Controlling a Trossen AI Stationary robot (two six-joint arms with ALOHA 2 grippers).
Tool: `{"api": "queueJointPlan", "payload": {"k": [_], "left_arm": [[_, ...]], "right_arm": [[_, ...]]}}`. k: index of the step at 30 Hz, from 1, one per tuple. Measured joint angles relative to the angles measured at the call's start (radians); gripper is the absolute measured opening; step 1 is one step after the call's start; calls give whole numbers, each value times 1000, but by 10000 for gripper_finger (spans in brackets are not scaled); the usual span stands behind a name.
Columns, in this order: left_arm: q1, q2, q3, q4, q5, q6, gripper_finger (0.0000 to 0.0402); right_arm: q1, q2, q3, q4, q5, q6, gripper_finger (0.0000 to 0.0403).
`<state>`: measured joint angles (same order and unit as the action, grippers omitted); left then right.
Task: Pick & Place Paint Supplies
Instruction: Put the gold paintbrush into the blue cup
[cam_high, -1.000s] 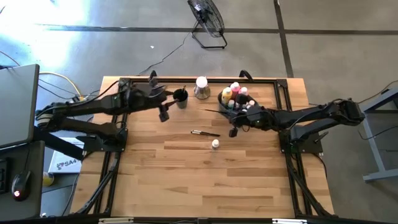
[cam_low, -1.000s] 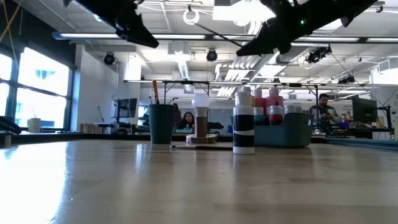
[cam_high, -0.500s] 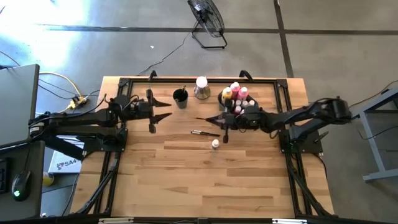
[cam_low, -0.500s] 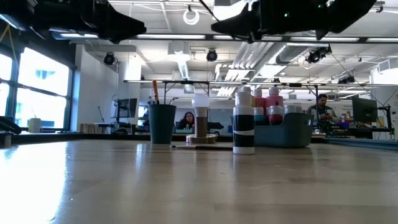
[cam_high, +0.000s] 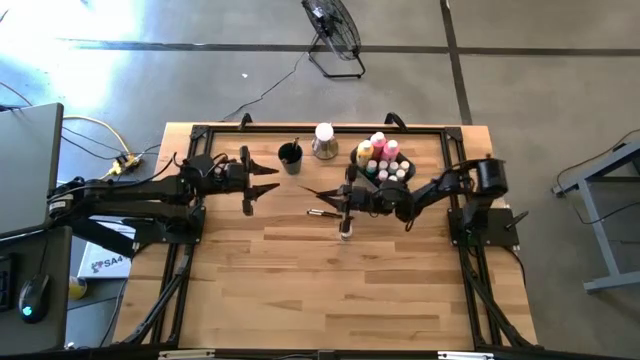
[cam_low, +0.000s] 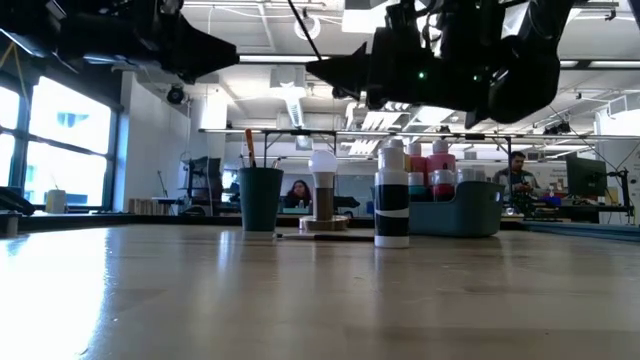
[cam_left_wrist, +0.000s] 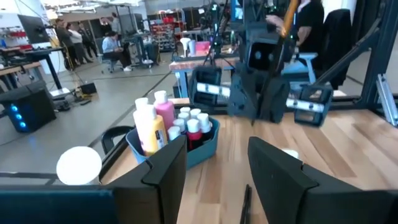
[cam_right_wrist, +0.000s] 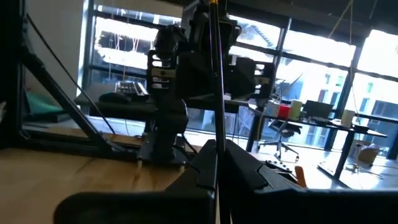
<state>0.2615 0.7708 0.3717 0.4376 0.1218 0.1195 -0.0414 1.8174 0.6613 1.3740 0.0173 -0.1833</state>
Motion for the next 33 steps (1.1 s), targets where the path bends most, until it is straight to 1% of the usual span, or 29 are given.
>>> {"api": "queueJointPlan", "payload": {"k": [4,7,11,13,16,19,22,24,29,33], "left_arm": [[0,0,0,25,0,-20,168],[0,2,0,42,0,-45,168],[0,48,0,104,2,-63,168],[0,90,0,172,15,-72,168],[0,172,0,280,68,-73,168],[0,245,0,414,151,-75,168],[0,295,0,513,224,-76,168],[0,315,1,568,250,-82,168],[0,367,3,616,211,-107,168],[0,438,49,615,208,-110,168]], "right_arm": [[2,37,0,54,-22,31,4],[1,38,3,54,-20,30,4],[2,38,3,53,-17,30,4],[0,38,3,51,-17,30,4],[0,38,3,36,-17,30,4],[0,38,3,30,-17,30,4],[0,38,3,26,-17,30,4],[0,38,4,19,-17,30,4],[0,38,4,19,-16,29,4],[0,38,5,19,-11,29,4]]}}
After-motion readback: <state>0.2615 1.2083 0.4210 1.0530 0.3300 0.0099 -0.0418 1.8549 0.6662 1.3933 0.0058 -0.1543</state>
